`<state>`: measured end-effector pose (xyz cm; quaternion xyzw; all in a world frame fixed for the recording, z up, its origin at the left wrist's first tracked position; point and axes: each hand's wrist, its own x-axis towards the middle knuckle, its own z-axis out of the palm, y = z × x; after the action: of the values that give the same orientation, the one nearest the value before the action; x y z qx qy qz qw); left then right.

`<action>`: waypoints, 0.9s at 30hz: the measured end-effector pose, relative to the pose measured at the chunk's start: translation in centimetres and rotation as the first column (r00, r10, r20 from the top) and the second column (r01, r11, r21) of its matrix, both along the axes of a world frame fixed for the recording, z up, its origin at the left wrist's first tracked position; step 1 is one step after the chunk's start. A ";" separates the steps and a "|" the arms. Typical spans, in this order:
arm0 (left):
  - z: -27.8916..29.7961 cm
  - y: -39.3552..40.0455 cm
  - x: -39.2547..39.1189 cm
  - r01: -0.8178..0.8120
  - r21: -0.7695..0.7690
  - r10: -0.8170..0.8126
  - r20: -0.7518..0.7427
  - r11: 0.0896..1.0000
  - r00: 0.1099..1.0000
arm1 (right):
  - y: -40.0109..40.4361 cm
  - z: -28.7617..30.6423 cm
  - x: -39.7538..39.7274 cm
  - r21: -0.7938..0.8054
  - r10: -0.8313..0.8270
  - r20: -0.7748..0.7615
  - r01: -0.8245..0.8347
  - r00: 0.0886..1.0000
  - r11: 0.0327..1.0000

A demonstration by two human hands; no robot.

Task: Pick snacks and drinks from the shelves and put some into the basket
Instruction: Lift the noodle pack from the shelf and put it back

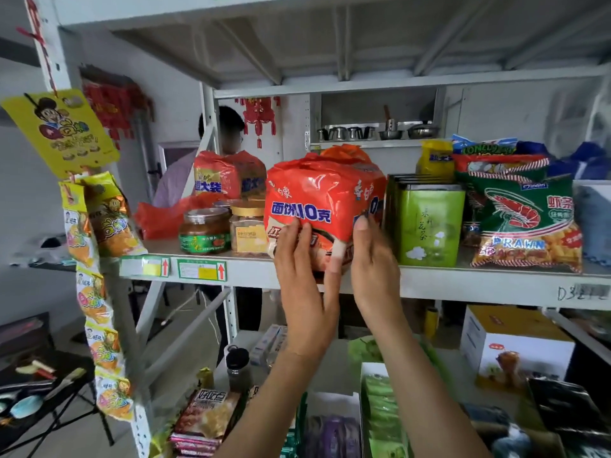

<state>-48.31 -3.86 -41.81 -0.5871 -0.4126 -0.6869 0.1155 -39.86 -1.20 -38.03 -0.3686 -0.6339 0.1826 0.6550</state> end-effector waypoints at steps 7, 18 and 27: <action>-0.4 0.6 -2.8 0.023 -0.022 -0.023 0.008 0.999 1.000 | 2.5 0.2 0.0 -0.049 -0.021 -0.030 0.019 0.999 0.999; 1.2 2.8 -5.4 0.028 -0.206 0.024 0.242 0.978 0.970 | 0.7 -2.6 -0.1 0.145 -0.296 0.180 0.273 0.938 0.951; 0.5 3.4 -3.6 -0.067 -0.219 0.082 0.063 0.973 0.995 | 3.6 -1.4 1.9 0.063 -0.404 0.258 0.402 0.878 0.914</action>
<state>-51.93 -0.42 -41.31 -0.5551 -0.5106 -0.6537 0.0616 -38.01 2.38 -39.41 -0.5110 -0.6261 -0.0110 0.5889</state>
